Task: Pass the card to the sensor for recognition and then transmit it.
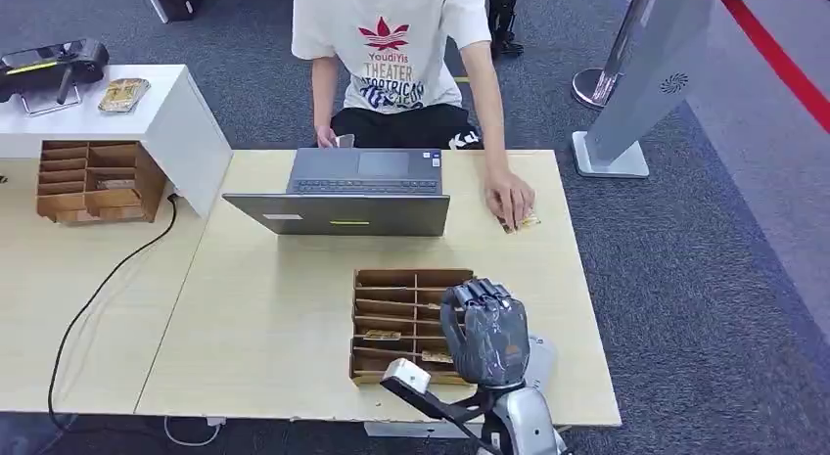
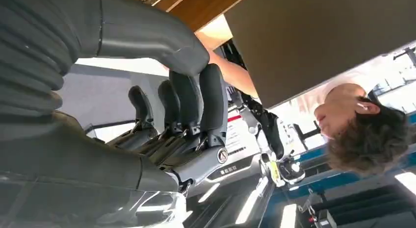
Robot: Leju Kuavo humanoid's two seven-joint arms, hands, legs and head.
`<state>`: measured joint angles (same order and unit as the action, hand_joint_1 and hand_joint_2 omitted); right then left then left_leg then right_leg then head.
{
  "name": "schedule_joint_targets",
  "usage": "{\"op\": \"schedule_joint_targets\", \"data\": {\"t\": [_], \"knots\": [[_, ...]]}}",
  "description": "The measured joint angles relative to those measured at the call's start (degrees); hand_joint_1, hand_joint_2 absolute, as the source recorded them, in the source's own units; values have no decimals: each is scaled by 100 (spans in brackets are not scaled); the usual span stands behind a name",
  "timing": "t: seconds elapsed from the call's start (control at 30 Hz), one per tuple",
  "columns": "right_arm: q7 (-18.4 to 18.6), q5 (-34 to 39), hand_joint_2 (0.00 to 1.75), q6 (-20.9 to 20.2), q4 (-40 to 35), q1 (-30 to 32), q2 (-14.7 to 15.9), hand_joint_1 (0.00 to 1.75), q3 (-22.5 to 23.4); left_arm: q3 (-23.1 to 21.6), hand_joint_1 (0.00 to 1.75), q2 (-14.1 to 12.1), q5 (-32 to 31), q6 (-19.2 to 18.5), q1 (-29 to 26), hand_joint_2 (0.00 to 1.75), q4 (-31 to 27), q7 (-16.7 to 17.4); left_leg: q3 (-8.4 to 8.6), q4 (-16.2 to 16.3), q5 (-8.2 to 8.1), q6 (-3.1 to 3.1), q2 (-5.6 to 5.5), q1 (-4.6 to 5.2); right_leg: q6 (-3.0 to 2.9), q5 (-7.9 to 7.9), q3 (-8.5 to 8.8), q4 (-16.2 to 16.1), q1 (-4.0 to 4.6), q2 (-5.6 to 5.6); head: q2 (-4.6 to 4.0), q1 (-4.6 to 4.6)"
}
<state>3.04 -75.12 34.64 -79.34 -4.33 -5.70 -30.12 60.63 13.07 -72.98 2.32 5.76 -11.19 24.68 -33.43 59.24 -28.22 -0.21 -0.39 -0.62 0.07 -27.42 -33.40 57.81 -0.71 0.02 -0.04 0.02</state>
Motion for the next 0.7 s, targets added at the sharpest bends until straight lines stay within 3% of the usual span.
{"op": "schedule_joint_targets", "data": {"t": [0.47, 0.57, 0.7], "knots": [[146, -157, 175, -2, 212, -75, 13, 73, -90, 4, 0, 0, 11, -4, 1, 0, 0, 0, 0, 0, 0, 0, 0, 0, 0, 0, 0, 0, 0, 0, 0, 0], [184, -188, 175, -35, 260, -95, 15, 87, -94, 4, 0, 0, 11, -7, 1, 0, 0, -2, 0, 0, 0, 0, 0, 0, 0, 0, 0, 0, 0, 0, 0, 0], [231, -219, 175, -85, 345, -133, 22, 89, -96, 7, 0, 0, 11, -9, 1, 0, 0, -7, 0, 0, 0, 0, 0, 0, 0, 0, 0, 0, 0, 0, 0, 0]]}}
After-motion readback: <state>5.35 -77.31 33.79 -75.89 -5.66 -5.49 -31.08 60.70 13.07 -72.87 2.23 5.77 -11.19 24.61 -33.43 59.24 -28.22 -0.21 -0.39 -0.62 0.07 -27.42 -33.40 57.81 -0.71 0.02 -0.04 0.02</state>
